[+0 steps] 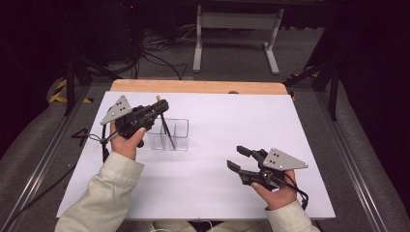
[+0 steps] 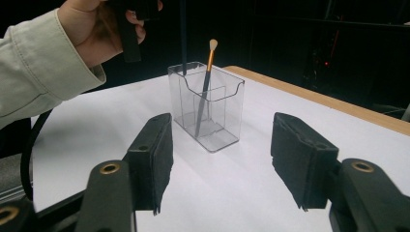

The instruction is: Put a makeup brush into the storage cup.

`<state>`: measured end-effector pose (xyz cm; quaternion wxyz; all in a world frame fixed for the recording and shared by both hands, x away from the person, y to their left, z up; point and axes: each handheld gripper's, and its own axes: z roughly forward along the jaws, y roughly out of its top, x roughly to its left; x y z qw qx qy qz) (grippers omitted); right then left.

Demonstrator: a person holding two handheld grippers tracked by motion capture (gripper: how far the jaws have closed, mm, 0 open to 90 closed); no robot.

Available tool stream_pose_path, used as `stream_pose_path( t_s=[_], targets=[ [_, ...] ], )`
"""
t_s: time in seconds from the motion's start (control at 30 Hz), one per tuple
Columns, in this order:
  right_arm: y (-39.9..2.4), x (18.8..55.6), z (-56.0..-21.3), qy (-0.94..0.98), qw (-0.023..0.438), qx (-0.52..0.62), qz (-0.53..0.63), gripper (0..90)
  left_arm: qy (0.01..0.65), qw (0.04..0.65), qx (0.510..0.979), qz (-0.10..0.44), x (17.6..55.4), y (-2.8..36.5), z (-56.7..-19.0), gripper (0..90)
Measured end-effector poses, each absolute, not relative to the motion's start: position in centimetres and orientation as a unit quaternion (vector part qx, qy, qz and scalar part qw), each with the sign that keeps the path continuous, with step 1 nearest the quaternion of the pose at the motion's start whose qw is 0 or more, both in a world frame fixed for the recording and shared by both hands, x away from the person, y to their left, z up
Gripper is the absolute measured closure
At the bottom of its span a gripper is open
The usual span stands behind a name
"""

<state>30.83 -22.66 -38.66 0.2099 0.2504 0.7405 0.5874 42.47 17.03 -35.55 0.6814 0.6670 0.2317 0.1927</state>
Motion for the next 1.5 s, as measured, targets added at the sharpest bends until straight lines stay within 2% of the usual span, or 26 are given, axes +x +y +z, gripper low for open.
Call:
stream_pose_path(
  t_s=[0.9, 1.5],
  targets=[
    [-22.6, 30.8, -38.7, 0.743, 0.205, 0.249, 0.587, 40.4, 0.24, 0.667, 0.677, 0.199, 43.9, 16.9, -37.7, 82.8],
    [-22.5, 30.9, -38.7, 0.741, 0.204, 0.248, 0.59, 40.0, 0.258, 0.65, 0.694, 0.171, 44.5, 16.6, -39.4, 82.7]
  ],
)
